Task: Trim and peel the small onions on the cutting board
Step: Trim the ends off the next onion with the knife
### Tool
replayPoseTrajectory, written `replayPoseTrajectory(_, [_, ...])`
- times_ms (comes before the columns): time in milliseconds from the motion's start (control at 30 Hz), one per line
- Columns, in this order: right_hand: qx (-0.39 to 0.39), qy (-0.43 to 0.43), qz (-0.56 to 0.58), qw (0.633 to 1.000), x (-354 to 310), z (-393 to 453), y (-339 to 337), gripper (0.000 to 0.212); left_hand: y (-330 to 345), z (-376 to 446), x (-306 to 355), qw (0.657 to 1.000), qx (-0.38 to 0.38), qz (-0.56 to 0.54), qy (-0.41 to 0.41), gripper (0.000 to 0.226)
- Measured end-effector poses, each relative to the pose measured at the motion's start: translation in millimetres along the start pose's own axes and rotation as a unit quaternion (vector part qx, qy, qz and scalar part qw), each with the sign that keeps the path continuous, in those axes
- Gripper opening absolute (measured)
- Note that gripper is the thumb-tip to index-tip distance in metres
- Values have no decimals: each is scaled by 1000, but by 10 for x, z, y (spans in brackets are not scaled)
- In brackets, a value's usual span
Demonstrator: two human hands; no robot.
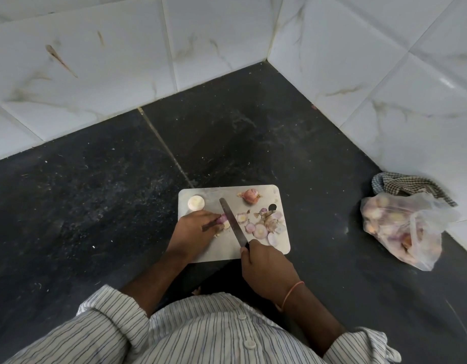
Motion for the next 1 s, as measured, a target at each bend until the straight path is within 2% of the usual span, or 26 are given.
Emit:
replayPoseTrajectory(333, [-43,16,22,999,-163,195,-107,38,-29,-79,61,999,10,6,40,22])
replayPoseTrajectory(400, [-62,33,85,994,-139,236,-102,40,-33,-99,55,999,12,10,38,24])
replayPoseTrajectory(467, [-76,69,194,976,-49,259,-80,41,-41,-121,7,1000,19,10,18,28])
replayPoseTrajectory(533, [-70,90,238,965,75,264,-28,38,-43,-129,-47,1000,21,6,-4,32])
replayPoseTrajectory(667, [-40,83,182,979,348,325,141,36,-39,-97,-29,1000,11,0,-16,38])
replayPoseTrajectory(800, [-29,94,175,980,472,351,231,31,-76,-53,-4,999,11,-12,-37,31])
replayPoseTrajectory(900, [20,102,158,982,533,377,191,23,-109,-67,-19,998,12,-27,-48,26])
replayPoseTrajectory(1000, [52,92,96,990,508,373,140,29,-122,-93,-28,997,-3,-55,-48,27])
Point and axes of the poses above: each hand's wrist, its own z-axis towards the middle knuckle, its own y-axis out of the palm, x = y × z, the point moved 8 cm from there along z, towards the middle knuckle, and after that the axes turned 3 degrees about y, right-handed, at the moved point
